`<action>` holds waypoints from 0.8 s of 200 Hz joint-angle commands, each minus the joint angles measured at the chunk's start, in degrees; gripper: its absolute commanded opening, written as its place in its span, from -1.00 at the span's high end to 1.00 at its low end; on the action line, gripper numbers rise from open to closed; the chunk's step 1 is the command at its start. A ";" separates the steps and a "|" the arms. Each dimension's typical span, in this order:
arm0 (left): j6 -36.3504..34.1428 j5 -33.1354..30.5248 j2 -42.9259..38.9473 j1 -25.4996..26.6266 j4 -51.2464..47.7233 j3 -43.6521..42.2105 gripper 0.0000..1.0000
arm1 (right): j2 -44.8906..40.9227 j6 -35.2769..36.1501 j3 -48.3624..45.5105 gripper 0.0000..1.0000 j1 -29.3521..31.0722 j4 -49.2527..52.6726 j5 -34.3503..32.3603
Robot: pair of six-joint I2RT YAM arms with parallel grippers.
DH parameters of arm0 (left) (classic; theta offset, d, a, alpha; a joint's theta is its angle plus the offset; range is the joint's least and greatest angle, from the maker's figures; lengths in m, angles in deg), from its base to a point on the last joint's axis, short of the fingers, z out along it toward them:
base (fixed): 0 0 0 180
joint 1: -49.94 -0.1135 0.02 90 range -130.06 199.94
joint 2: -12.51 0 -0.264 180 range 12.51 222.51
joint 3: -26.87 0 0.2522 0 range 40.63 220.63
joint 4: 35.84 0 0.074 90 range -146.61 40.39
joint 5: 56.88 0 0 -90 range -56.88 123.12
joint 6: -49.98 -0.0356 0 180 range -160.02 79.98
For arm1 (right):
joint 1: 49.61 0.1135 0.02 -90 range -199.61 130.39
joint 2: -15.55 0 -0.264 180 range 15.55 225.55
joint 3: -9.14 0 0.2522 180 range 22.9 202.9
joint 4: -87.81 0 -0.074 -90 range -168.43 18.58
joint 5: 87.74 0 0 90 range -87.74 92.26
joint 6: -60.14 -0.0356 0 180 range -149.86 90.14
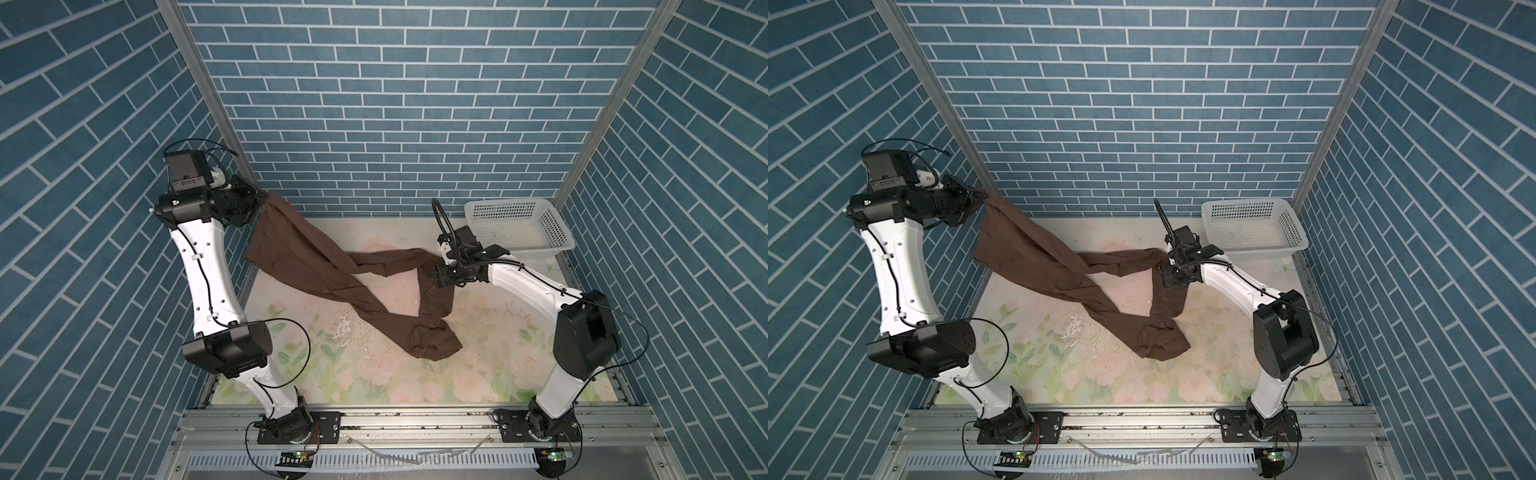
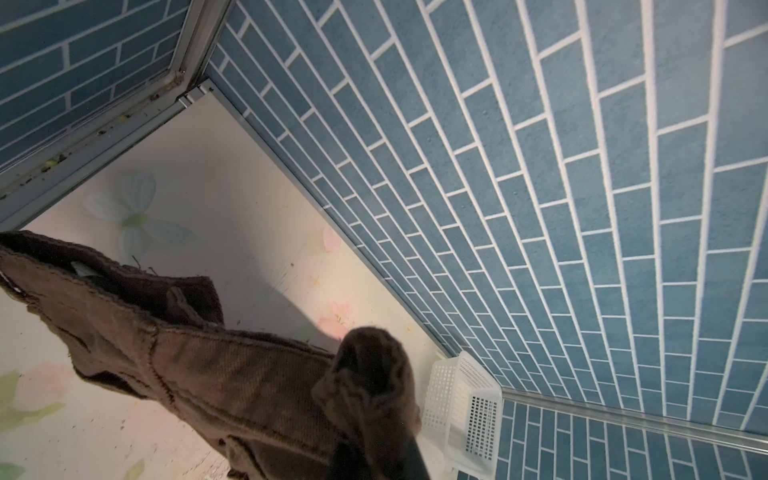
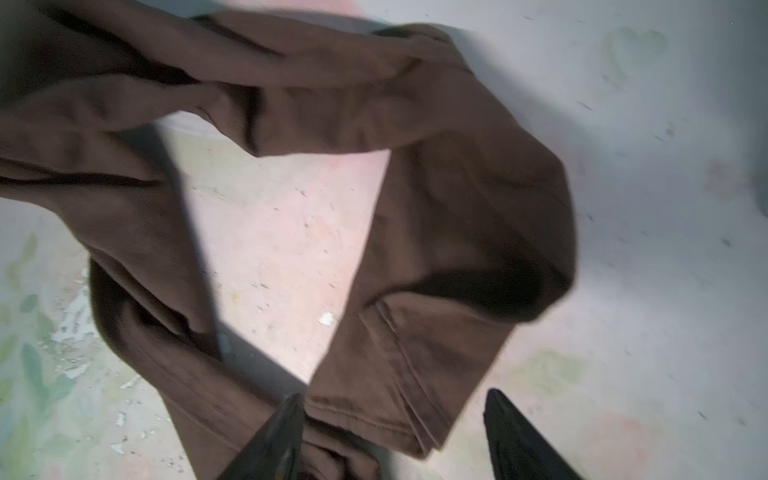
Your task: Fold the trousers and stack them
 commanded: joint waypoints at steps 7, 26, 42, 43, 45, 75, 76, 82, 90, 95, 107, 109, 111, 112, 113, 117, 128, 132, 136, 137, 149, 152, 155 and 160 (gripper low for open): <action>-2.61 -3.15 -5.46 -0.48 0.37 -2.19 0.95 | 6.62 2.89 9.09 -0.40 3.29 -1.05 7.70; -2.07 -3.98 -7.35 -1.20 3.01 -3.63 0.91 | 10.04 0.99 11.48 -0.40 3.59 0.10 4.88; -1.99 -3.73 -6.92 -1.83 2.79 -2.52 0.90 | 10.40 -1.91 11.34 -0.39 2.68 1.29 0.51; -1.98 -3.76 -6.92 -1.89 2.73 -2.48 0.90 | 10.40 -2.08 11.31 -0.39 2.55 1.35 0.28; -2.02 -3.79 -6.86 -1.93 2.69 -2.39 0.90 | 10.29 -2.35 11.25 -0.39 2.38 1.57 -0.15; -0.92 -3.93 -7.78 -2.87 5.54 -4.55 0.90 | 5.88 -8.47 6.51 -0.38 -2.24 4.05 -8.64; -0.83 -3.91 -7.80 -2.94 5.74 -4.73 0.90 | 5.68 -8.71 6.44 -0.38 -2.50 4.18 -8.73; -0.44 -3.63 -8.18 -3.22 6.98 -5.79 0.91 | 4.52 -9.85 4.90 -0.36 -4.01 4.54 -9.07; 0.28 -3.21 -8.58 -3.55 8.46 -7.03 0.90 | 2.93 -10.67 3.01 -0.34 -5.75 4.53 -8.87; 0.65 -3.04 -8.67 -3.79 9.28 -7.68 0.90 | 2.10 -10.88 1.90 -0.34 -6.57 4.49 -9.18; 1.60 -2.19 -8.86 -4.44 10.90 -8.89 0.90 | 1.19 -10.80 0.13 -0.34 -7.48 4.70 -9.87; 1.78 -2.03 -8.91 -4.55 11.15 -9.13 0.90 | 1.18 -10.79 -0.03 -0.34 -7.51 4.70 -9.87; 1.95 -1.86 -8.83 -4.73 11.37 -9.28 0.90 | 1.24 -10.79 -0.27 -0.34 -7.58 4.74 -9.83; 2.01 -1.77 -8.80 -4.75 11.46 -9.38 0.90 | 1.34 -10.79 -0.34 -0.34 -7.59 4.74 -9.81; 2.09 -1.68 -8.79 -4.84 11.60 -9.47 0.90 | 1.34 -10.79 -0.37 -0.34 -7.60 4.75 -9.76; 2.38 -1.26 -8.78 -5.00 11.91 -9.72 0.90 | 1.57 -10.79 -0.42 -0.34 -7.60 4.70 -9.44; 2.85 -0.15 -8.37 -5.41 12.52 -10.00 0.90 | 2.96 -11.08 -0.10 -0.33 -7.60 4.45 -7.84; 2.86 0.25 -8.11 -5.46 12.61 -9.81 0.90 | 3.58 -11.33 0.22 -0.33 -7.60 4.34 -7.43; 2.94 0.60 -7.79 -5.53 12.57 -9.67 0.90 | 4.27 -11.56 0.48 -0.33 -7.63 4.19 -7.05; 2.90 0.69 -7.67 -5.50 12.55 -9.53 0.90 | 4.43 -11.62 0.61 -0.33 -7.62 4.16 -6.97; 2.86 1.55 -6.85 -5.50 12.03 -8.67 0.90 | 6.19 -11.98 1.63 -0.33 -7.60 3.59 -6.28; 2.80 1.82 -6.67 -5.47 11.94 -8.54 0.90 | 6.67 -12.01 2.01 -0.33 -7.63 3.53 -6.02; 2.73 2.12 -6.47 -5.51 11.84 -8.35 0.90 | 7.09 -12.07 2.33 -0.33 -7.65 3.54 -5.79; 2.66 2.69 -6.20 -5.59 11.74 -8.12 0.90 | 7.86 -12.11 3.04 -0.33 -7.64 3.54 -5.42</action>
